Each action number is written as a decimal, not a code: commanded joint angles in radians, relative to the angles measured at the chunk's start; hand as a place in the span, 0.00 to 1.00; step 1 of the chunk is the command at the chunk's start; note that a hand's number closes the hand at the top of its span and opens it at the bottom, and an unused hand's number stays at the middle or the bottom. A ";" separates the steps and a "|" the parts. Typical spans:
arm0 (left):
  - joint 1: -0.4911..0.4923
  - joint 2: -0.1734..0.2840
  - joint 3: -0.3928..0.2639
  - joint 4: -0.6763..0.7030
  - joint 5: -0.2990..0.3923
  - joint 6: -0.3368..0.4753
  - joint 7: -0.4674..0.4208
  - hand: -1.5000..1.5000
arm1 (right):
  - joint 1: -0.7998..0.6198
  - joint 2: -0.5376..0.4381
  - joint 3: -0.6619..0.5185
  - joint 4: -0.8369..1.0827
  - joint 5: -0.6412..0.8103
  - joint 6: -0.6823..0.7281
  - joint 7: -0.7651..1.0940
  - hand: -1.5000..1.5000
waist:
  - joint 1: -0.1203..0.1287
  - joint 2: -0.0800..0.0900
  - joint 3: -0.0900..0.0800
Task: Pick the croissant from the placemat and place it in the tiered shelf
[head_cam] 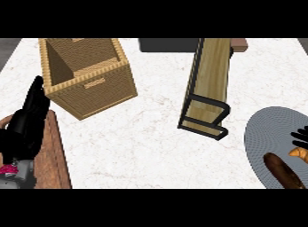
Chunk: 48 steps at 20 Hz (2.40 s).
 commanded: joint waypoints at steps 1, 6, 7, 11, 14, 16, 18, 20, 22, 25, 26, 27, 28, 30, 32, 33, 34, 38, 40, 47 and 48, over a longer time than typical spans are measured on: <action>-0.033 -0.041 0.005 0.021 -0.047 0.004 0.011 0.50 | -0.039 0.018 -0.001 0.001 0.020 0.050 -0.043 0.00 | -0.003 0.000 0.000; 0.022 -0.055 0.015 -0.003 -0.052 -0.052 -0.004 0.50 | -0.072 0.070 0.003 0.113 0.065 -0.035 -0.075 0.00 | 0.001 0.000 0.000; -0.014 -0.063 0.032 -0.005 -0.063 -0.026 0.020 0.50 | -0.081 0.095 0.017 0.157 0.100 -0.084 -0.068 0.00 | 0.001 0.001 0.000; -0.020 -0.085 0.033 0.074 -0.079 -0.059 -0.036 0.50 | -0.077 0.133 0.048 0.213 0.153 -0.116 -0.042 0.00 | 0.003 0.002 0.000; -0.002 -0.075 0.062 -0.001 -0.070 -0.071 0.027 0.50 | -0.085 0.135 0.056 0.198 0.192 -0.129 -0.041 1.00 | 0.002 0.001 0.000; -0.017 -0.071 0.074 0.045 -0.071 -0.086 -0.009 0.50 | -0.100 0.105 0.035 0.215 0.186 -0.201 -0.094 1.00 | 0.000 0.001 0.000; -0.029 -0.061 0.089 0.039 -0.057 -0.092 0.018 0.50 | -0.070 0.107 0.009 0.241 0.147 -0.287 -0.159 1.00 | -0.002 0.001 0.001; 0.013 -0.084 0.037 -0.046 -0.097 -0.060 0.061 0.50 | -0.123 0.146 0.045 0.196 0.166 -0.245 -0.109 1.00 | 0.009 0.000 0.001; -0.024 -0.126 0.018 0.007 -0.123 -0.030 0.016 0.50 | -0.140 0.181 0.110 0.181 0.184 -0.238 -0.138 1.00 | 0.010 0.002 0.001; -0.023 -0.084 0.040 -0.016 -0.091 -0.078 0.046 0.50 | -0.234 0.179 0.155 0.176 0.184 -0.161 -0.173 1.00 | 0.030 0.003 0.001; -0.035 -0.090 0.058 0.011 -0.090 -0.067 0.038 0.50 | -0.228 0.185 0.175 0.117 0.179 -0.135 -0.167 1.00 | 0.014 0.001 0.000; -0.024 -0.094 0.064 0.023 -0.080 -0.082 0.006 0.50 | -0.245 0.180 0.147 0.217 0.152 -0.207 -0.229 1.00 | 0.020 0.005 0.001; -0.004 -0.056 0.093 0.013 -0.046 -0.131 -0.006 0.50 | -0.237 0.159 0.153 0.180 0.134 -0.172 -0.248 1.00 | 0.015 0.002 0.000; -0.025 -0.114 0.054 0.030 -0.108 -0.059 -0.006 0.50 | -0.265 0.168 0.179 0.164 0.117 -0.096 -0.238 1.00 | 0.006 0.002 0.000; 0.001 -0.072 0.091 -0.021 -0.059 -0.097 0.046 0.50 | -0.236 0.145 0.187 0.142 0.055 -0.022 -0.263 1.00 | 0.007 -0.002 -0.001; 0.035 -0.095 0.073 0.002 -0.086 -0.088 -0.029 0.50 | -0.255 0.125 0.184 0.108 0.011 0.030 -0.281 1.00 | 0.005 -0.002 -0.002; 0.035 -0.101 0.055 0.024 -0.099 -0.086 -0.015 0.50 | -0.250 0.114 0.200 0.102 -0.007 0.060 -0.285 1.00 | 0.002 -0.001 -0.002; 0.017 -0.092 0.075 -0.012 -0.088 -0.077 0.026 0.50 | -0.229 0.046 0.173 -0.004 -0.193 0.155 -0.318 1.00 | -0.013 -0.008 -0.002; -0.008 -0.084 0.088 0.005 -0.075 -0.087 0.033 0.50 | -0.212 0.019 0.166 -0.001 -0.303 0.252 -0.303 1.00 | -0.025 -0.008 -0.004; 0.041 -0.082 0.083 -0.027 -0.079 -0.091 0.025 0.50 | -0.261 -0.089 0.062 -0.087 -0.697 0.444 -0.104 1.00 | -0.019 -0.013 -0.005; 0.042 -0.088 0.083 -0.004 -0.087 -0.093 -0.009 0.50 | -0.279 -0.085 0.055 -0.095 -0.741 0.454 -0.065 1.00 | -0.013 -0.007 -0.005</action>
